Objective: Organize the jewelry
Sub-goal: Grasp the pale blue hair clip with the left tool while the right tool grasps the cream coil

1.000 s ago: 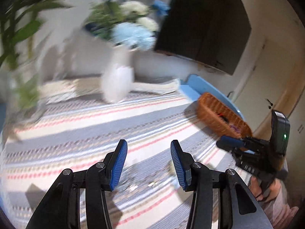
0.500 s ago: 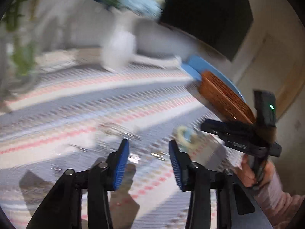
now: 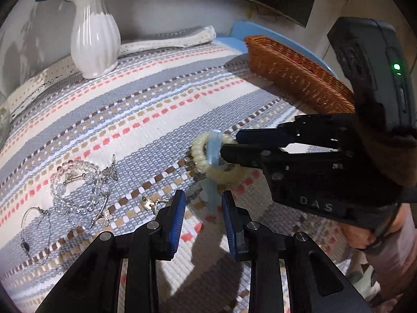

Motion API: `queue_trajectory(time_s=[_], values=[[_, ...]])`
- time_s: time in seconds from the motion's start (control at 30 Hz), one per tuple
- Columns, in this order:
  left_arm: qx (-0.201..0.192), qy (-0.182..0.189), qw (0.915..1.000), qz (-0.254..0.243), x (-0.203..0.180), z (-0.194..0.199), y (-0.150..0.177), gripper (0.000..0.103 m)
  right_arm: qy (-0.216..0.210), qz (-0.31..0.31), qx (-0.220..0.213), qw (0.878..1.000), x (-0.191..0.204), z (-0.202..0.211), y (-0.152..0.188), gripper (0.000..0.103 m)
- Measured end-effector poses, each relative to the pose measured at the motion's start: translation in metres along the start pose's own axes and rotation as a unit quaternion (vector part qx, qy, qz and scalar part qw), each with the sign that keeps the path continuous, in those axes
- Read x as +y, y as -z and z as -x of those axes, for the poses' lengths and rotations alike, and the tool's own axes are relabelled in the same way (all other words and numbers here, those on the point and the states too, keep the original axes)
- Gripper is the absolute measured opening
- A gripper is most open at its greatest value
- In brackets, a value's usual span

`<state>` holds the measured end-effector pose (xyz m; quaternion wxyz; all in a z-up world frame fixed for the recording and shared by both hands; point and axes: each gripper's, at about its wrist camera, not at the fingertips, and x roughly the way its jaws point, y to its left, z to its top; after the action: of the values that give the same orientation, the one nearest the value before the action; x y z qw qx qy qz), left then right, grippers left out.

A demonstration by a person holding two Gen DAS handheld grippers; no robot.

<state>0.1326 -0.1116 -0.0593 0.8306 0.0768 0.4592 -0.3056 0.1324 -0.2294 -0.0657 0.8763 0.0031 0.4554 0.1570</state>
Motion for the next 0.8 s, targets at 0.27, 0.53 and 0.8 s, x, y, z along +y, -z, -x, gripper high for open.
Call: queue_trajectory(time_s=[0.27, 0.53, 0.8], values=[[-0.007, 0.010, 0.9999, 0.002, 0.004, 0.000, 0.000, 0.028, 0.030, 0.028, 0.006, 0.999, 0.013, -0.005, 0.001, 0.013], [0.000, 0.007, 0.9999, -0.014, -0.004, -0.003, -0.002, 0.028, -0.009, -0.007, -0.041, 0.999, -0.002, 0.014, -0.003, 0.011], [-0.012, -0.016, 0.9994, -0.027, -0.016, -0.014, -0.010, 0.011, 0.033, -0.047, -0.019, 0.998, -0.030, 0.015, 0.001, 0.012]])
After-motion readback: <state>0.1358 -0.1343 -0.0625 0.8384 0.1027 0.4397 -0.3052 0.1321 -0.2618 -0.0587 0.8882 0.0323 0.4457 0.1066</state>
